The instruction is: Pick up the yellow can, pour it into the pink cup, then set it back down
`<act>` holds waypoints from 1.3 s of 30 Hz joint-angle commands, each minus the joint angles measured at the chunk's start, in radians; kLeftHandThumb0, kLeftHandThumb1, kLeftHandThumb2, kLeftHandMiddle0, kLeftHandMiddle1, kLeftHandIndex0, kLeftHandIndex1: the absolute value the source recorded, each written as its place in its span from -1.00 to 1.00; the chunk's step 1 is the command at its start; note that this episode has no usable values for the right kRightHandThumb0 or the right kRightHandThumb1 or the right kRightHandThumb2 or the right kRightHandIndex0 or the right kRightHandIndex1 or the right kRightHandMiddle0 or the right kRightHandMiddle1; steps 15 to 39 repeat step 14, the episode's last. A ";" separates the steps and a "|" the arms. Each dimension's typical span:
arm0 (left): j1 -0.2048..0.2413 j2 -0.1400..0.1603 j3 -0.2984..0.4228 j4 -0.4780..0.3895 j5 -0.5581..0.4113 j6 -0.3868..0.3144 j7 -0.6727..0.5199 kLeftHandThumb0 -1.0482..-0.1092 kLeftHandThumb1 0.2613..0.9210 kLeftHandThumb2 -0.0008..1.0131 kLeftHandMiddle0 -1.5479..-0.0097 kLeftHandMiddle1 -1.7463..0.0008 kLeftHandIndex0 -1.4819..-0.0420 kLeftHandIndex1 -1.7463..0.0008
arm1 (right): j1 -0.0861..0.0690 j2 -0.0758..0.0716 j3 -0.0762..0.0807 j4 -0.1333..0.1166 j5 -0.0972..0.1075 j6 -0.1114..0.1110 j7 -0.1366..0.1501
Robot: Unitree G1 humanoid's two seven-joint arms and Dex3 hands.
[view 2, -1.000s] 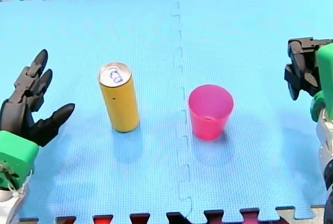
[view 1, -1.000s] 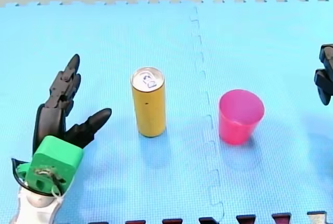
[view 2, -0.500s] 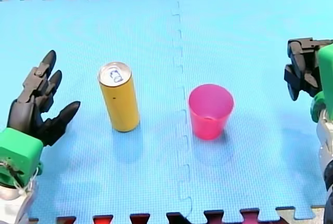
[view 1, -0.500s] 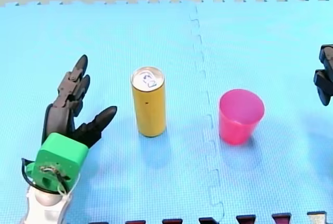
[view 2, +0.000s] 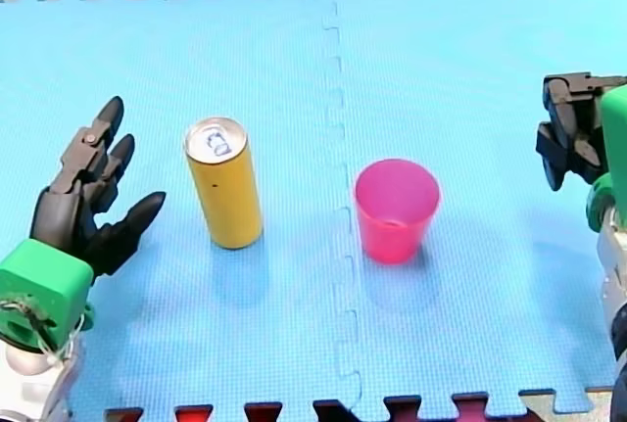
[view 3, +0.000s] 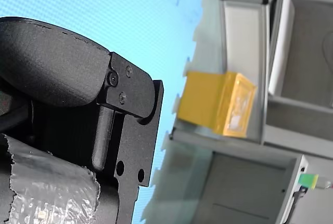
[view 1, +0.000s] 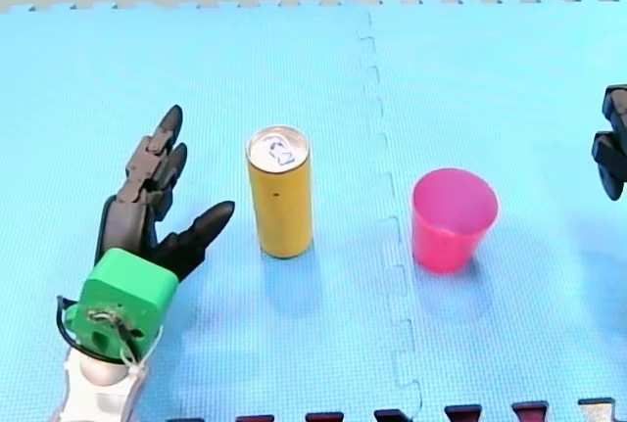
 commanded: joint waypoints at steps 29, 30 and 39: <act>-0.016 -0.008 -0.003 0.029 0.011 -0.006 0.001 -1.00 1.00 -0.86 0.56 0.99 0.66 0.99 | -0.002 -0.009 -0.012 0.003 0.009 0.002 0.009; -0.016 -0.008 -0.003 0.029 0.011 -0.006 0.001 -1.00 1.00 -0.86 0.56 0.99 0.66 0.99 | -0.002 -0.009 -0.012 0.003 0.009 0.002 0.009; -0.016 -0.008 -0.003 0.029 0.011 -0.006 0.001 -1.00 1.00 -0.86 0.56 0.99 0.66 0.99 | -0.002 -0.009 -0.012 0.003 0.009 0.002 0.009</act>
